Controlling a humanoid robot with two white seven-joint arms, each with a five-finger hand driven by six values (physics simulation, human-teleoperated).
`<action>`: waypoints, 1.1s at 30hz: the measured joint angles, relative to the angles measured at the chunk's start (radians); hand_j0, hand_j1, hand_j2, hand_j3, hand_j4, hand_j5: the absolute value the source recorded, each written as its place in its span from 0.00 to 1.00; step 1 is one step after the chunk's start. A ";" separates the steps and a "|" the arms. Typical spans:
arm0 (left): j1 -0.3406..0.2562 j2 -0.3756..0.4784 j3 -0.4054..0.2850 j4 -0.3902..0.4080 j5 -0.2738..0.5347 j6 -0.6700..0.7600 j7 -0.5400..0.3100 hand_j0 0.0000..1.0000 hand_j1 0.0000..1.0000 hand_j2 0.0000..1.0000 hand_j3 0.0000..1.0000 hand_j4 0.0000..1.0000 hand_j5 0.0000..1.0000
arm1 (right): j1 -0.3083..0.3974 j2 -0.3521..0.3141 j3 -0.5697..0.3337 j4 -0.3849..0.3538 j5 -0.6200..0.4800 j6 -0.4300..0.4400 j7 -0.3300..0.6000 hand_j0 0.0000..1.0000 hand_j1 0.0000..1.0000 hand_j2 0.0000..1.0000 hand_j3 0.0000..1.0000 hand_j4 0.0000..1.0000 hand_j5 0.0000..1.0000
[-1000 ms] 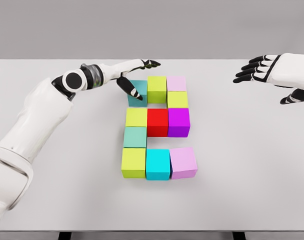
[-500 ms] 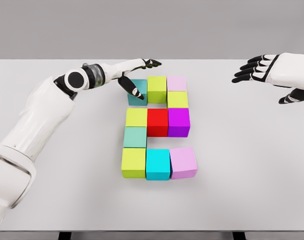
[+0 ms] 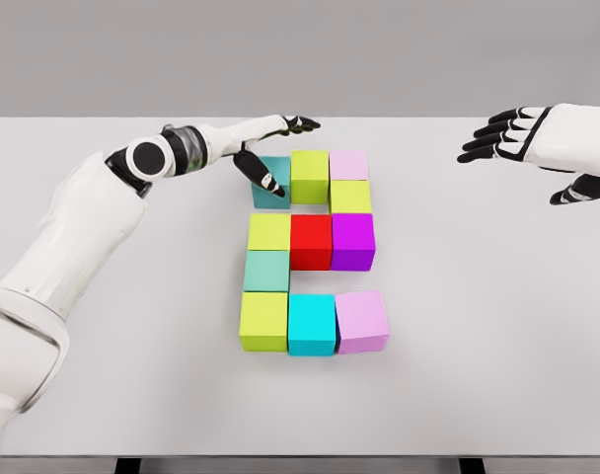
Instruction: Assemble the squares on the desktop into the number 2
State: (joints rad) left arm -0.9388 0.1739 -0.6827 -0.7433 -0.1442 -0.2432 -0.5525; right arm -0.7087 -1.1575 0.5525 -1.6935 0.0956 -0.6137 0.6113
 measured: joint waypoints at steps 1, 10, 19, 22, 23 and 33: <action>0.000 0.000 0.000 -0.002 0.001 -0.001 0.000 1.00 1.00 1.00 1.00 1.00 1.00 | 0.002 0.000 0.000 0.000 0.000 0.000 0.000 1.00 1.00 1.00 1.00 1.00 1.00; 0.000 0.046 -0.007 -0.071 0.063 -0.007 -0.008 1.00 1.00 1.00 1.00 1.00 1.00 | 0.002 -0.001 0.001 0.000 0.000 0.000 0.000 1.00 1.00 1.00 1.00 1.00 1.00; 0.009 0.249 -0.095 -0.297 0.221 -0.087 -0.016 1.00 1.00 1.00 1.00 1.00 1.00 | 0.000 -0.001 0.000 0.000 0.000 0.000 0.000 1.00 1.00 1.00 1.00 1.00 1.00; 0.009 0.357 -0.164 -0.403 0.242 -0.217 -0.017 1.00 1.00 1.00 1.00 1.00 1.00 | 0.002 -0.001 0.001 0.000 0.000 0.000 0.000 1.00 1.00 1.00 1.00 1.00 1.00; 0.009 0.397 -0.184 -0.428 0.244 -0.260 -0.018 1.00 1.00 1.00 1.00 1.00 1.00 | 0.002 -0.001 0.001 0.000 0.000 0.000 0.000 1.00 1.00 1.00 1.00 1.00 1.00; 0.058 0.646 -0.241 -0.483 0.246 -0.367 -0.057 1.00 1.00 1.00 1.00 1.00 1.00 | 0.000 -0.001 0.002 0.000 0.000 0.000 0.000 1.00 1.00 1.00 1.00 1.00 1.00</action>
State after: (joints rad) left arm -0.8805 0.8194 -0.9238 -1.2265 0.1018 -0.6097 -0.6095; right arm -0.7087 -1.1584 0.5542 -1.6935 0.0956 -0.6137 0.6113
